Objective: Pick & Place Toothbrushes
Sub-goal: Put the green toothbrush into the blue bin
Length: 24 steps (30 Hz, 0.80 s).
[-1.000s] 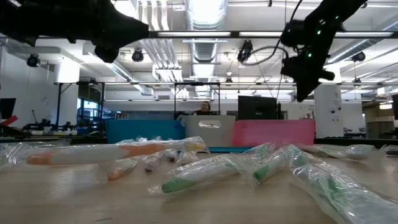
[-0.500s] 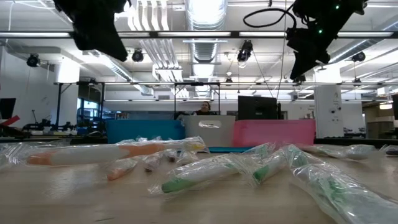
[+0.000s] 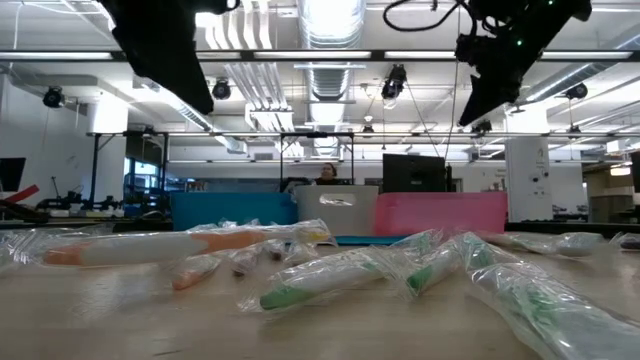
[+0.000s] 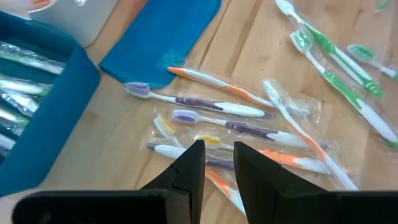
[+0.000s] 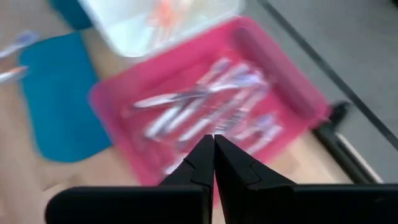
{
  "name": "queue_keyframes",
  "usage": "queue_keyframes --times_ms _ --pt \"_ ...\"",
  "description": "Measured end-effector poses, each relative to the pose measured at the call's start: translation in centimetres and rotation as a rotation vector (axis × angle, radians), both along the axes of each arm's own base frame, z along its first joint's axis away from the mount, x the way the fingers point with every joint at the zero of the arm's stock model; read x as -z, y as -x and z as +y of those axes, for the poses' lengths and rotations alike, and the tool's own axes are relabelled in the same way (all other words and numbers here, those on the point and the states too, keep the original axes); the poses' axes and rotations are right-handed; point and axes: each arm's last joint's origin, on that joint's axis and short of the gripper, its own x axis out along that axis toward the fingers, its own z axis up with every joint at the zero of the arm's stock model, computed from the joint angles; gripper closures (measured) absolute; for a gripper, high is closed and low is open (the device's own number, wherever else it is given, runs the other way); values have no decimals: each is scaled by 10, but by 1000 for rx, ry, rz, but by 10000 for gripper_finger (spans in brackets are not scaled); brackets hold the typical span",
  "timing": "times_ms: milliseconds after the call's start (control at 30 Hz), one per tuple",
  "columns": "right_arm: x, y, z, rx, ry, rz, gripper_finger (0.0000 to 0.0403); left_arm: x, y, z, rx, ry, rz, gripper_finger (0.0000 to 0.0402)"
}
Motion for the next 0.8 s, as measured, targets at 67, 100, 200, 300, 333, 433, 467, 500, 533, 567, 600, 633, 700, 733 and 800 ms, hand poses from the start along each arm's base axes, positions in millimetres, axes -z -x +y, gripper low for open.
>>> queue_keyframes --times_ms 67,100,200,300,333,433,467,500,533,567,600,633,700,733,800 --pt "0 -4 9 -65 -17 -8 394 3 -6 -2 4 -9 15 312" --pt "0 -7 14 -99 -26 -11 394 4 -8 -3 7 -15 20 312" --pt "0 -12 30 -180 -36 -15 394 7 -12 -4 31 -56 36 312" --pt "1 -16 48 -272 -38 -7 394 8 -13 -4 49 -74 44 312" --pt "1 -17 53 -302 -39 -7 394 9 -14 -5 46 -69 38 312" --pt "0 -20 66 -375 -36 -10 394 6 -20 -7 25 -28 -33 312" --pt "0 -20 70 -390 -29 -11 394 6 -24 -9 21 -12 -66 312" --pt "0 -21 72 -394 -17 -9 394 6 -28 -10 22 -1 -97 312" --pt "0 -21 74 -388 2 -5 394 6 -32 -12 28 6 -123 312" --pt "0 -21 75 -380 22 0 394 7 -36 -14 29 16 -147 312" --pt "0 -21 75 -370 40 5 394 9 -39 -16 30 25 -164 312" --pt "0 -20 75 -360 53 9 394 12 -43 -18 30 34 -178 312" --pt "-1 -20 75 -350 66 12 394 18 -52 -23 32 46 -194 312" --pt "-1 -20 75 -349 66 12 394 22 -56 -25 33 51 -192 312" --pt "-1 -20 75 -349 67 12 394 30 -66 -32 39 71 -182 312"
